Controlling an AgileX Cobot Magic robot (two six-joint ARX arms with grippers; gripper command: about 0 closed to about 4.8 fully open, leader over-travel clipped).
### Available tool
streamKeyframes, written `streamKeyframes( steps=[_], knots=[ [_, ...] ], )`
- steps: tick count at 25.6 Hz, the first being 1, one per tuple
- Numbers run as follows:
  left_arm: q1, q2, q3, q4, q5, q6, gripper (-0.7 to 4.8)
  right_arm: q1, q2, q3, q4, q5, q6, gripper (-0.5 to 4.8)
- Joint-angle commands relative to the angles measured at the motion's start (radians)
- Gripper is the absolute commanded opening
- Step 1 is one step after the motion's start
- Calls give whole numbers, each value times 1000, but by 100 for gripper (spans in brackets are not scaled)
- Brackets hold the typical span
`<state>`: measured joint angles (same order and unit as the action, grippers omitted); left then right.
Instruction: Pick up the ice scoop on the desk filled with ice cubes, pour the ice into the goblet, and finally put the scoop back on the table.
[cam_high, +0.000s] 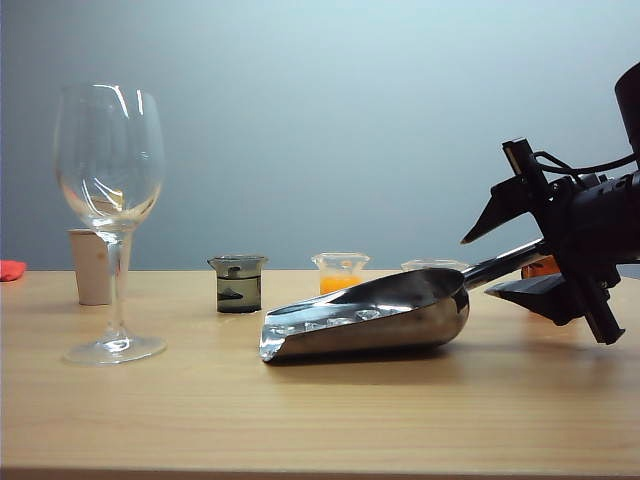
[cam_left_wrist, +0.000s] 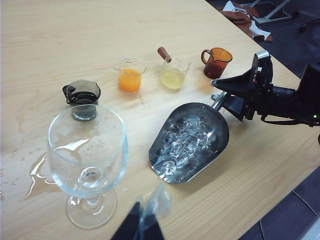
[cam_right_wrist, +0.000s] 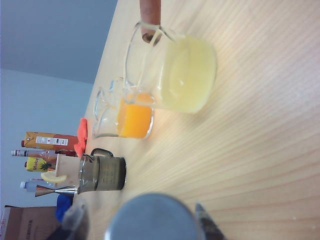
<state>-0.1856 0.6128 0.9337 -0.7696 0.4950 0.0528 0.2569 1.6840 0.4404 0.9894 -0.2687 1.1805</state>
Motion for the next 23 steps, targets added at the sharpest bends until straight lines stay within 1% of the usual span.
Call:
streamKeyframes(
  steps=[1,2,3,4,5,6,7,8,12,16,18,23],
  knots=[
    [0,-2,4,6,6,3,-5,0,-2,2,6,-2,-6,194],
    [0,-2,4,7,6,3,-5,0,-2,2,1,-2,-6,154],
    [0,-2,4,7,6,3,-5,0,-2,2,-2,-2,-6,100],
    [0,-2,4,7,6,3,-5,0,-2,2,-2,-2,-6,78],
    [0,-2,4,7,6,3,-5,0,-2,2,-5,0,-6,42],
    [0,-2,4,6,6,3,-5,0,-2,2,-6,2,-6,30],
    [0,-2,4,6,6,3,-5,0,-2,2,-9,1,-6,4],
    [0,-2,4,6,6,3,-5,0,-2,2,-13,2,-6,-5],
    [0,-2,4,6,6,3,-5,0,-2,2,-16,1,0,-6],
    [0,-2,4,6,6,3,-5,0,-2,2,-16,1,158,-6],
    [0,-2,4,6,6,3,-5,0,-2,2,-13,0,206,-6],
    [0,-2,4,-1,6,3,-5,-1,-2,2,-9,-24,238,-6]
  ],
)
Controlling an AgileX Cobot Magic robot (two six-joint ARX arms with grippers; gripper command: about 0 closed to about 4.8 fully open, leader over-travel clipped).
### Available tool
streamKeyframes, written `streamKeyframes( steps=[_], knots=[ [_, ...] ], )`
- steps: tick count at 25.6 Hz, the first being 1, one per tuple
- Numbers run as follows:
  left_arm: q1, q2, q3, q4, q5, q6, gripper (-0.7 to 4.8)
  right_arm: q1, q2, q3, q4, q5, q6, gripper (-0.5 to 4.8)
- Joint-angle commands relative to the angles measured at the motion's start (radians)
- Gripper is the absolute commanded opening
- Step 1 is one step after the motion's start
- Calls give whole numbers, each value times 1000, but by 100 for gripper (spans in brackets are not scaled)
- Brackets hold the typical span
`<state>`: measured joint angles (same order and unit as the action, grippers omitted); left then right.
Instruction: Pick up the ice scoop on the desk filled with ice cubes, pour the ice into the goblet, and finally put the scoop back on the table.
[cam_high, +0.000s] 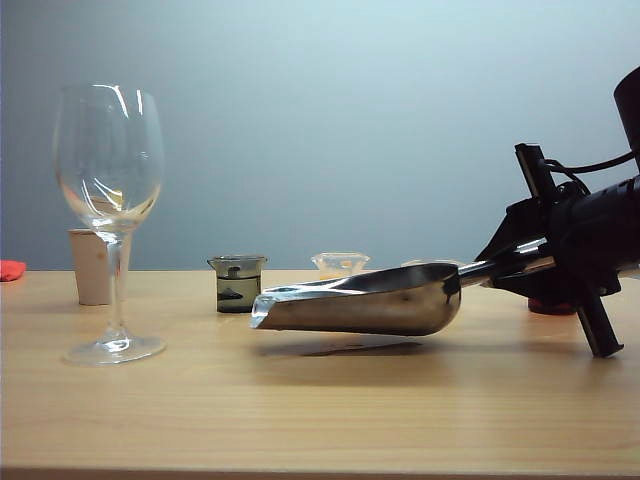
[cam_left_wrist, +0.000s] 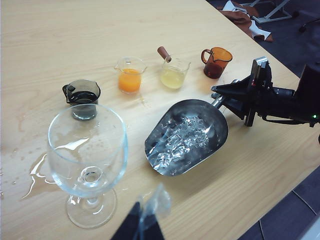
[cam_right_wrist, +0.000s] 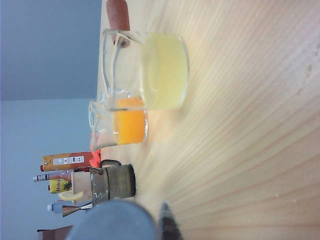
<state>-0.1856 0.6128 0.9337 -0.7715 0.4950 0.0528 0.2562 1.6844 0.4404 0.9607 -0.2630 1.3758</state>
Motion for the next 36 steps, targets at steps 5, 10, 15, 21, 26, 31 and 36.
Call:
streamKeyframes(
  steps=[5,10,15,21,26,31,36],
  knots=[
    [0,-2,4,1,5,3,-5,0,-2,2,66,-63,84,-6],
    [0,-2,4,1,3,3,-5,0,-2,2,128,-99,125,-6],
    [0,-2,4,1,3,3,-5,0,-3,2,183,-121,165,-6],
    [0,-2,4,1,2,3,-5,0,-6,3,213,-121,224,-6],
    [0,-2,4,2,-3,3,-5,0,-52,12,201,-107,229,-6],
    [0,-2,4,2,-4,3,-5,0,-136,63,55,-102,228,-6],
    [0,-2,4,2,-4,3,-5,0,-204,155,-86,-103,225,-6]
  ],
)
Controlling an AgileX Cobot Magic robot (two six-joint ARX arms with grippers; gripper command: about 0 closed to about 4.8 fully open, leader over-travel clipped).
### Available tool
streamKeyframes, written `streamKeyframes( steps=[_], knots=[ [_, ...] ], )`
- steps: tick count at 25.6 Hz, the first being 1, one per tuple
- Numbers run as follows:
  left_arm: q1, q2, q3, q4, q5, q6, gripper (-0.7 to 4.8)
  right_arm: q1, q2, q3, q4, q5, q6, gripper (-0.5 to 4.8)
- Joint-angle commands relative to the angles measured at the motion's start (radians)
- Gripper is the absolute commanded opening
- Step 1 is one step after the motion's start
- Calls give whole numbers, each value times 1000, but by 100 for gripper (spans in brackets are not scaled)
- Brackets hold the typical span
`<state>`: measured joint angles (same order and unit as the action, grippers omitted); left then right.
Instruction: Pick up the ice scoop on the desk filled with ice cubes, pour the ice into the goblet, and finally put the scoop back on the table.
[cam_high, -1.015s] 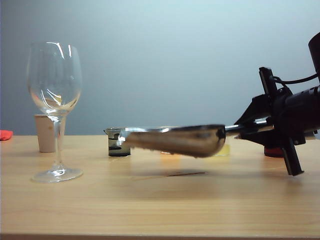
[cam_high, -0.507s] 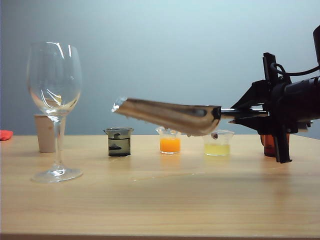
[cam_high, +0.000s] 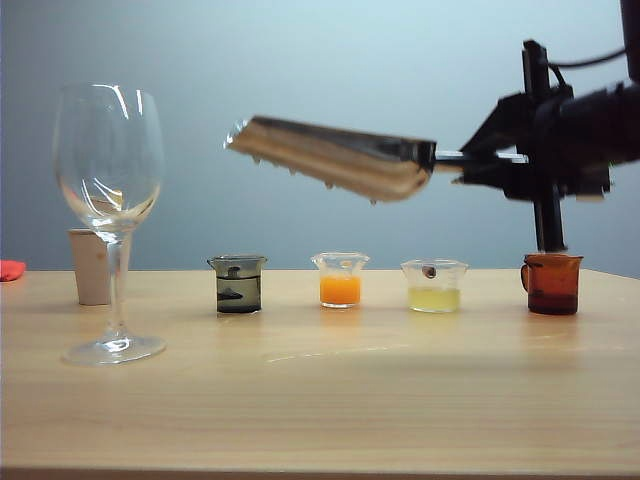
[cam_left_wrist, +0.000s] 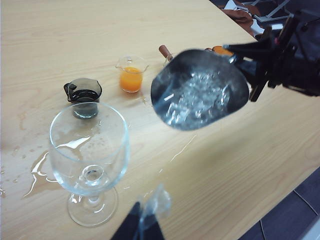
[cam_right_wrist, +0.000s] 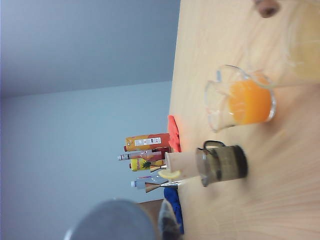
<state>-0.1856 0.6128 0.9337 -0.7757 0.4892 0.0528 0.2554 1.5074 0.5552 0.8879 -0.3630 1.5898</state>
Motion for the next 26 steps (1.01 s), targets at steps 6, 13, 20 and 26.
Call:
streamKeyframes(
  steps=[6,13,20,26],
  knots=[
    [0,-2,4,6,2,3,-5,1,-53,219,-195,-48,81,-6],
    [0,-2,4,6,2,3,-5,2,-53,408,-438,-59,0,-6],
    [0,-2,4,5,2,3,-5,45,-52,472,-495,-57,0,-6],
    [0,-2,4,5,2,0,-5,109,-52,472,-499,-19,-2,-6]
  ],
)
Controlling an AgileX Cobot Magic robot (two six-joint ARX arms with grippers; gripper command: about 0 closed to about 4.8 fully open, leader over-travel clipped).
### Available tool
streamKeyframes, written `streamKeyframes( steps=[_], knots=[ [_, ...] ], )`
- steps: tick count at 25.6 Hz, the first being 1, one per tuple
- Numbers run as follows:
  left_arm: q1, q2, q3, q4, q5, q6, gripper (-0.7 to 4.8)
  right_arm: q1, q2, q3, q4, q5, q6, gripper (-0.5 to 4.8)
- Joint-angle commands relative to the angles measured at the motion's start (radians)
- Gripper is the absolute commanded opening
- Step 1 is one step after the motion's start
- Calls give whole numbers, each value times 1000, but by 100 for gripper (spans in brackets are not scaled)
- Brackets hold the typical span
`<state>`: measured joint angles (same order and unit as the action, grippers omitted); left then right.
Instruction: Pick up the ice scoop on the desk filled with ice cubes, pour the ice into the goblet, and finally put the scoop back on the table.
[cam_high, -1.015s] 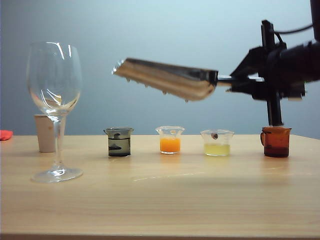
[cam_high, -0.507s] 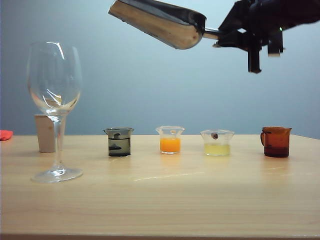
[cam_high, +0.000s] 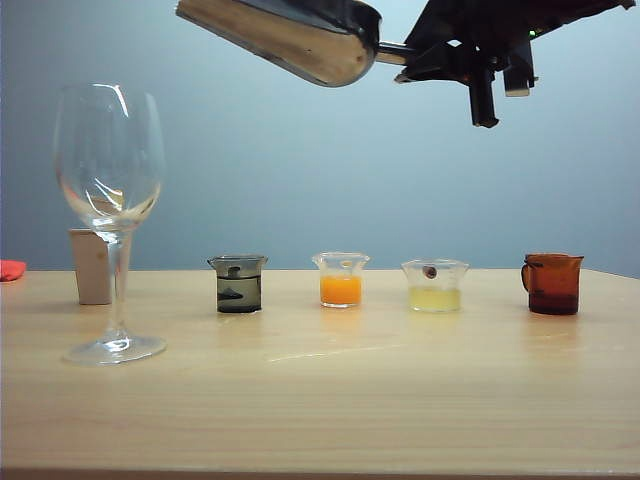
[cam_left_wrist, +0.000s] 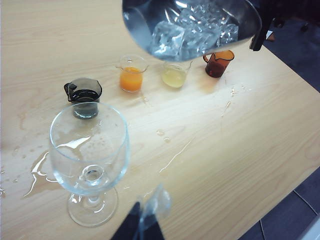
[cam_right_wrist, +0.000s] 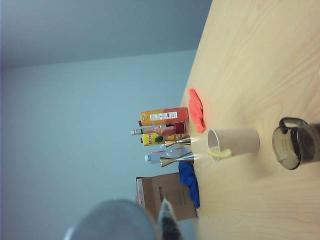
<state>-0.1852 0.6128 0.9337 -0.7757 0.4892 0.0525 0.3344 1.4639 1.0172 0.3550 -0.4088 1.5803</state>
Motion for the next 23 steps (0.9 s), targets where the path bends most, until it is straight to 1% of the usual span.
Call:
streamKeyframes(
  steps=[1,4,6,9,13,15,16,17,23],
  knots=[
    [0,-2,4,6,1,0,-5,41,-8,10,34,34,5,-6],
    [0,-2,4,5,-13,0,-5,69,-8,10,31,55,-14,-6],
    [0,-2,4,5,-70,0,-5,81,-8,10,30,67,-14,-6],
    [0,-2,4,5,-108,0,-5,90,-8,12,31,78,-15,-6],
    [0,-2,4,5,-108,0,-5,97,-8,24,21,103,-32,-6],
    [0,-2,4,4,-108,0,-5,98,-8,43,-14,105,-60,-6],
    [0,-2,4,2,-108,0,-5,98,-7,63,-39,110,-102,-6],
    [0,-2,4,0,-108,0,-5,98,-6,71,-41,116,-116,-6],
    [0,-2,4,-12,-116,-1,-5,107,32,137,-64,111,-143,-6]
  ],
)
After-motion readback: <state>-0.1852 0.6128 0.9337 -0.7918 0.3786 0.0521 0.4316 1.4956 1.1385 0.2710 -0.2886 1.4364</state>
